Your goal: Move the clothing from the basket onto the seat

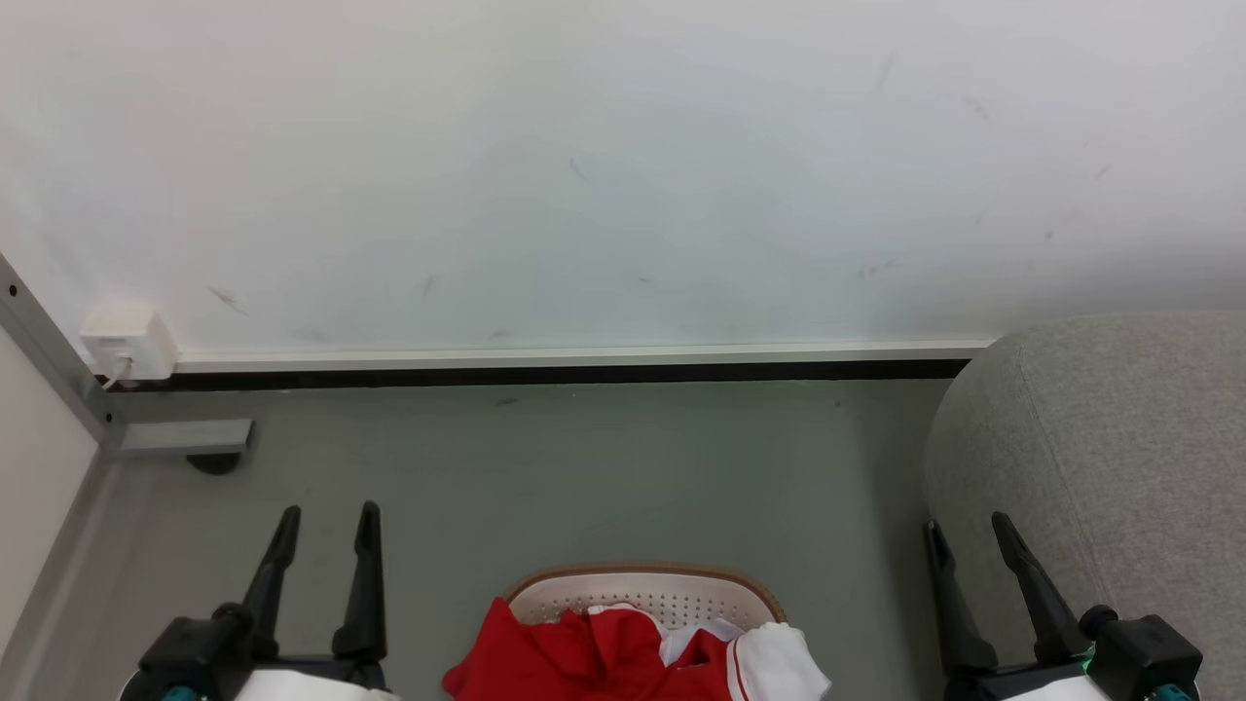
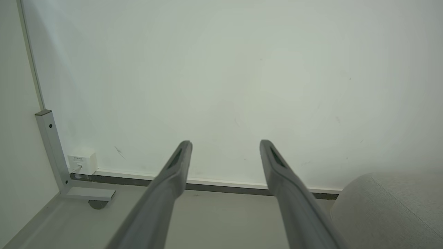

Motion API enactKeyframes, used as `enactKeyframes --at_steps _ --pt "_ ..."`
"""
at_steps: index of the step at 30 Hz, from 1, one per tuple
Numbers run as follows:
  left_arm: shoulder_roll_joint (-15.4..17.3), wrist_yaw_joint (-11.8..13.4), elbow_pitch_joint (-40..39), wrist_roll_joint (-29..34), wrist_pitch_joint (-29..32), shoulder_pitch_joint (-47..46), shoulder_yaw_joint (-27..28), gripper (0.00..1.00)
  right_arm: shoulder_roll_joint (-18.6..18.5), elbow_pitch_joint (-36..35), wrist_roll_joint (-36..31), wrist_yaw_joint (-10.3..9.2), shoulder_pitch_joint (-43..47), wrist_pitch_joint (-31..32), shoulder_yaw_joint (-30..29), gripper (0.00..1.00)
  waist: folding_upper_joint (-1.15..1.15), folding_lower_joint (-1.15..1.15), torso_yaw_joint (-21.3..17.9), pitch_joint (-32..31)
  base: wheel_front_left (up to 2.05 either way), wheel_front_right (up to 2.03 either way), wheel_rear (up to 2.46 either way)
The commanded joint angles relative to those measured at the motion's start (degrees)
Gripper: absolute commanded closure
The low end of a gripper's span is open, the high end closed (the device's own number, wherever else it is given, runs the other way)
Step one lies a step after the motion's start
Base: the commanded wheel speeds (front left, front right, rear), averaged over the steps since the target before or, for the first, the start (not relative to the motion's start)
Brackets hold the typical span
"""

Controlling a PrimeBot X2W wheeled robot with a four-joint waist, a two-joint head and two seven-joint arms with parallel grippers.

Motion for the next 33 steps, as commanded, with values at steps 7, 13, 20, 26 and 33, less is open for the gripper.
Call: enactKeyframes --at_steps 7,13,20,26,33 --pt "-0.25 -0.46 -0.36 2.85 -1.08 0.19 0.50 0.00 -0.08 -0.44 -2.60 -0.11 0.36 -1.16 0.34 0.00 0.00 0.00 0.03 0.02 0.00 0.00 0.00" --pt "-0.47 -0.76 -0.34 2.82 -1.46 -0.11 0.48 0.00 -0.09 -0.41 -3.55 -0.12 0.59 -1.58 0.41 0.00 0.00 0.00 0.10 0.03 0.00 0.00 0.00" --pt "-0.56 -0.93 0.09 2.78 -1.44 -0.38 0.41 0.00 -0.09 -0.23 -3.28 -0.12 0.24 -1.66 0.36 0.00 0.00 0.00 -0.04 0.23 0.00 0.00 0.00" --pt "-0.60 -1.10 0.22 3.06 -1.44 -0.36 0.29 0.00 -0.08 -0.08 -3.20 -0.12 0.08 -1.58 0.32 0.00 0.00 0.00 -0.17 0.24 0.00 0.00 0.00" --pt "-0.64 -1.28 -0.01 2.98 -1.44 -0.09 0.12 0.00 -0.08 0.08 -3.20 -0.12 -0.10 -1.62 0.37 0.00 0.00 0.00 -0.51 0.23 0.00 0.00 0.00"
